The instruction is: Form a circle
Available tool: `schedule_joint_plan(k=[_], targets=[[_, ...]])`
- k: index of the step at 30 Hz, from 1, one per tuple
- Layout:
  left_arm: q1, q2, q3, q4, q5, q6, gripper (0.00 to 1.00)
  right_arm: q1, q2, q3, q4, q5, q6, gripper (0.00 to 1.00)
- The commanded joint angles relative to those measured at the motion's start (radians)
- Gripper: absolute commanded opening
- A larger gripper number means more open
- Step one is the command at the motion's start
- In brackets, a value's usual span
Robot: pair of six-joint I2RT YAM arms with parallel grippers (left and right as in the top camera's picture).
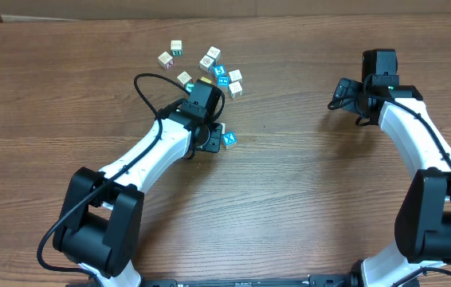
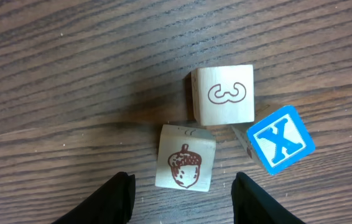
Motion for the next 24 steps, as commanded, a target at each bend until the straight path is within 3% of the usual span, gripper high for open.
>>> schedule_joint_plan(k=[1, 24], targets=[[-0.002, 0.013, -0.011, 0.005, -0.006, 0.011, 0.48, -0.003, -0.013, 0.008, 0.005, 0.008, 0.000, 1.00], [-0.010, 0.014, -0.021, 0.029, -0.032, 0.011, 0.46, -0.003, -0.013, 0.008, 0.005, 0.008, 0.000, 1.00]])
